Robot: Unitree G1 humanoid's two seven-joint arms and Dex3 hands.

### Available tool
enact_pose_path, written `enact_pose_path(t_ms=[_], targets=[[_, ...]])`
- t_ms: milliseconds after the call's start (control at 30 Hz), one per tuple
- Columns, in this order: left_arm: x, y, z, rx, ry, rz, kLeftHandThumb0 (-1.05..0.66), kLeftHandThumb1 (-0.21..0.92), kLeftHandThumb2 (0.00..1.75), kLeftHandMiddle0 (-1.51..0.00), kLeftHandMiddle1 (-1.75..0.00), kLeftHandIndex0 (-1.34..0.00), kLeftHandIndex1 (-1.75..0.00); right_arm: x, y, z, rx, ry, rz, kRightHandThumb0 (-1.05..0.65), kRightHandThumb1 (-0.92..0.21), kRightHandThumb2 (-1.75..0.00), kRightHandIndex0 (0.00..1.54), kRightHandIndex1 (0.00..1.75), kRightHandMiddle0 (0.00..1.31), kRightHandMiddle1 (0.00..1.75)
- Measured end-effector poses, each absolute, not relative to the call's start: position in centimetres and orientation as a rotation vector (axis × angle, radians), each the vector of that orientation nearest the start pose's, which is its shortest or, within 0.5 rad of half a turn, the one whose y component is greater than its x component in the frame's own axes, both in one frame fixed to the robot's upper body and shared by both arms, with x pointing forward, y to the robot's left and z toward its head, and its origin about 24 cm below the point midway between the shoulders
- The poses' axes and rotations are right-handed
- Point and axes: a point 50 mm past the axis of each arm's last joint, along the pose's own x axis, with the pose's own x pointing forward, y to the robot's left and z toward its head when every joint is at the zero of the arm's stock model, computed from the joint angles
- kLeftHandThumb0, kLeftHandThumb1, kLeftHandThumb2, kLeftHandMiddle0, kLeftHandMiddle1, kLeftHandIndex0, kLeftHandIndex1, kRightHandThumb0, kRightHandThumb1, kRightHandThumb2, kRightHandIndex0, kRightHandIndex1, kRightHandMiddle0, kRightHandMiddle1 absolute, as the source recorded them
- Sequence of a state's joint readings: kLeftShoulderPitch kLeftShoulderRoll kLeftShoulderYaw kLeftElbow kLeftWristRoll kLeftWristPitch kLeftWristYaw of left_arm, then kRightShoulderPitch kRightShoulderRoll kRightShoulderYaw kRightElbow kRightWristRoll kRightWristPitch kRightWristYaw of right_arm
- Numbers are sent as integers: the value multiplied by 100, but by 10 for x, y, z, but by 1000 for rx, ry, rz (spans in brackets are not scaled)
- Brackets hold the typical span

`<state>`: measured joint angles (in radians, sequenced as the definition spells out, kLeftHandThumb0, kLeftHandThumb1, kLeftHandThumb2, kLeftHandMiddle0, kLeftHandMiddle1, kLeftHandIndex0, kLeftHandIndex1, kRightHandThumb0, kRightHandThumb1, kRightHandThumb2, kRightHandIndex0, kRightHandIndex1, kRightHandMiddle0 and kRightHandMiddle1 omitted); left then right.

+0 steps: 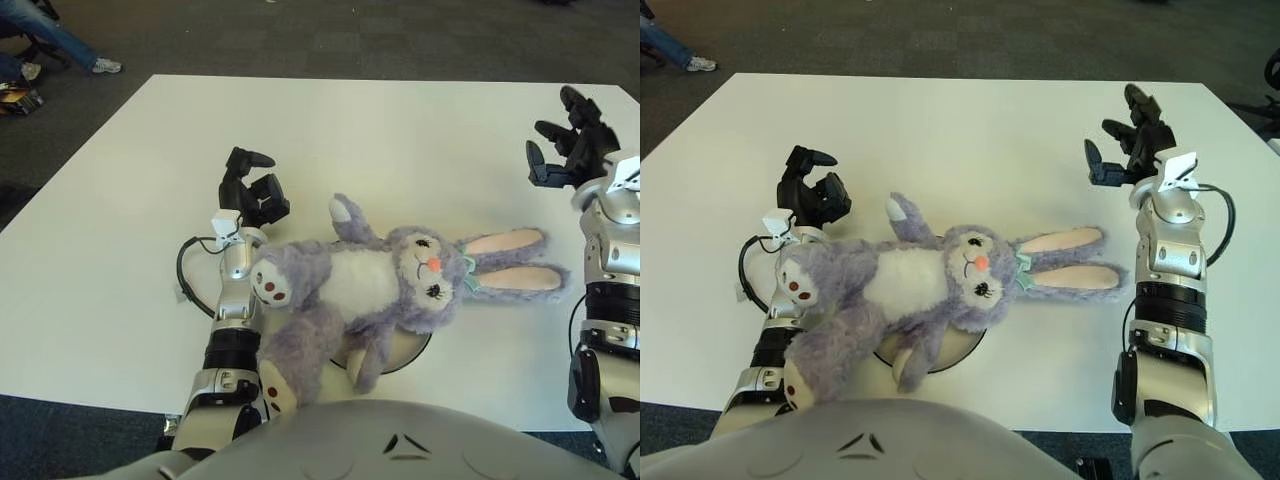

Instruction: Put the doll into the plate.

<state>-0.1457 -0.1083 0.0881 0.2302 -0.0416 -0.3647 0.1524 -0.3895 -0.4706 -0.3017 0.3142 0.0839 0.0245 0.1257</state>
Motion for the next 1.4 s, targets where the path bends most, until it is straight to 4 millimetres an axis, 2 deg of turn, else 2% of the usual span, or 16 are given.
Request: enact_pose_path(t_ms=[67,133,233,267,300,433,633,733,1067,1400], targets=[[274,146,55,-172,-255,209,-44,45,115,-129,-175,-51,-175,313,-294,126,-258,-123,-205,-24,-34,-114,9,99,3,118],[275,146,55,-173,-255,209,-44,44,116,-129,-175,-51,-175,314,-291,123,-253,-119,-196,-26,-36,-113,16,114,8,126],[275,146,55,-179,-255,208,-44,44,116,-129,-175,-51,-175,317,-287,119,-252,-108,-182,16,-58,-85,35,144,16,136],[275,146,55,-180,-255,208,-44,44,116,-129,-175,-51,-175,317,-287,118,-255,-104,-181,10,-63,-80,40,149,20,143],[275,146,55,-181,-255,207,-44,44,116,-129,-175,-51,-175,318,-287,116,-260,-98,-180,8,-64,-78,42,150,22,145],[274,147,56,-181,-257,205,-44,44,116,-128,-175,-51,-175,322,-287,106,-292,-66,-190,1,-51,-101,53,163,32,158],[274,148,57,-181,-261,208,-44,43,118,-128,-175,-52,-175,326,-288,81,-321,47,-207,0,-38,-120,59,172,39,162],[273,149,57,-179,-260,207,-45,42,119,-128,-175,-53,-175,326,-286,75,-332,83,-208,-1,-34,-126,61,174,43,161],[273,150,56,-188,-255,199,-44,42,118,-127,-175,-53,-175,328,-274,68,-338,142,-201,-1,-30,-129,64,175,48,158],[272,152,59,-185,-268,202,-44,43,117,-127,-175,-52,-175,336,-277,52,-313,142,-194,-2,-25,-136,69,175,50,159]])
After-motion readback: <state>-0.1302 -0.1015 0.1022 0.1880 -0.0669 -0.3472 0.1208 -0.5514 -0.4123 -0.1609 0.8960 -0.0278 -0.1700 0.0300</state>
